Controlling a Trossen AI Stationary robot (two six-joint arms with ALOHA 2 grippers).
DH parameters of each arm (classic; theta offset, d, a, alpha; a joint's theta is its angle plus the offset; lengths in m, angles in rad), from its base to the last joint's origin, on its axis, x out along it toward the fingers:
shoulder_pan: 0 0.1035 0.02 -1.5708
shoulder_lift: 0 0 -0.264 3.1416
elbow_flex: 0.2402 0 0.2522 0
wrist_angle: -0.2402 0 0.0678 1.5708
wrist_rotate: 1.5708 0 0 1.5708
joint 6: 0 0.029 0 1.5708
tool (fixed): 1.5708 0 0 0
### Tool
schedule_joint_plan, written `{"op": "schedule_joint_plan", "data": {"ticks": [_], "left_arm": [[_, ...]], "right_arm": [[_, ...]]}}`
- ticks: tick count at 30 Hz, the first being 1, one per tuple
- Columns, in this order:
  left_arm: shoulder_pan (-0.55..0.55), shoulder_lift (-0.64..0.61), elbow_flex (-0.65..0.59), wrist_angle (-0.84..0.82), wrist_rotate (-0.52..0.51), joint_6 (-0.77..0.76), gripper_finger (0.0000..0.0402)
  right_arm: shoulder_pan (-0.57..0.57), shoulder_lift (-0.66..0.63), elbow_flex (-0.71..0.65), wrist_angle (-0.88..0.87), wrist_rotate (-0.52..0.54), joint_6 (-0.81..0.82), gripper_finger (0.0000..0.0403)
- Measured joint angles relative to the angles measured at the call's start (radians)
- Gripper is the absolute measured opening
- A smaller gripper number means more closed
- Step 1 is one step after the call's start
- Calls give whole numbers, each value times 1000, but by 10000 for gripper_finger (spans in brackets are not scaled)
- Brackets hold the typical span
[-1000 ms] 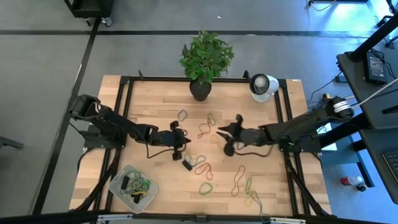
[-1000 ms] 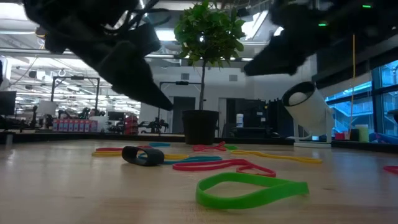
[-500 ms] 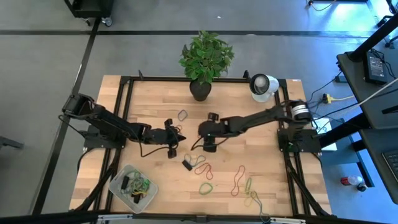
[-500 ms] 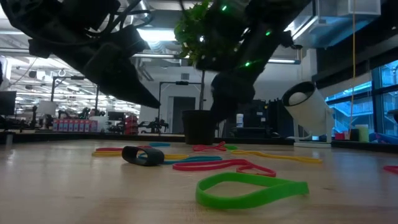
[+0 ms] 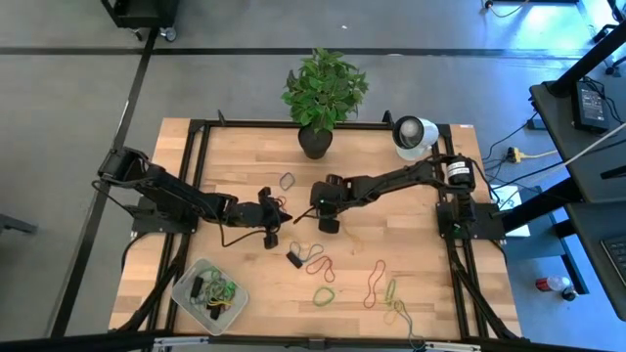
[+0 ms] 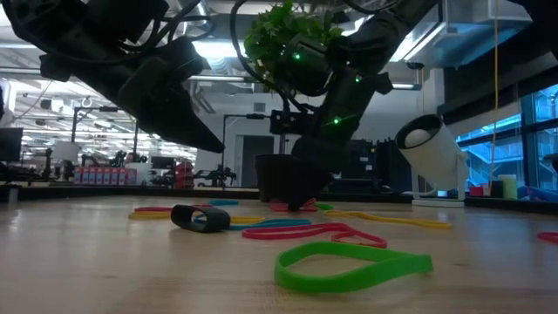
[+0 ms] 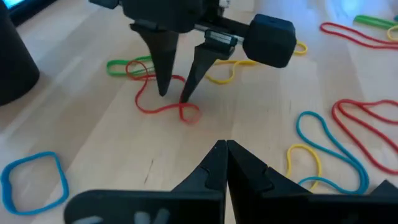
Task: Pick and place rubber bands into bin
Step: Put the red rubber band into the gray bin
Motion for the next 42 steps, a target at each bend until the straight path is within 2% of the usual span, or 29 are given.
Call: {"op": "schedule_joint_plan", "data": {"ticks": [5,6,13,19,25,28,31,34,39,42], "left_arm": [[0,0,0,-4,12,-49,2],[0,0,0,-7,19,-62,2],[-6,0,0,-30,49,-142,2],[-29,0,-1,-42,47,-149,2],[-50,0,-1,-42,36,-149,2],[-50,1,-1,-37,-1,-141,5],[-48,1,8,-28,-61,-116,27],[-57,1,20,-11,-102,-107,68],[-67,2,34,31,-218,-37,142],[-66,2,34,90,-257,-43,170]], "right_arm": [[-2,0,0,-11,-71,0,19],[-2,0,0,-13,-76,3,11],[31,-62,-5,-103,-79,28,4],[72,-175,-5,-273,53,88,2],[149,-276,-4,-369,137,144,1],[195,-322,-4,-431,183,187,1],[248,-362,-12,-478,228,241,1],[303,-415,-55,-477,268,287,1],[375,-516,-182,-467,340,423,1],[409,-576,-275,-445,372,497,1]]}}
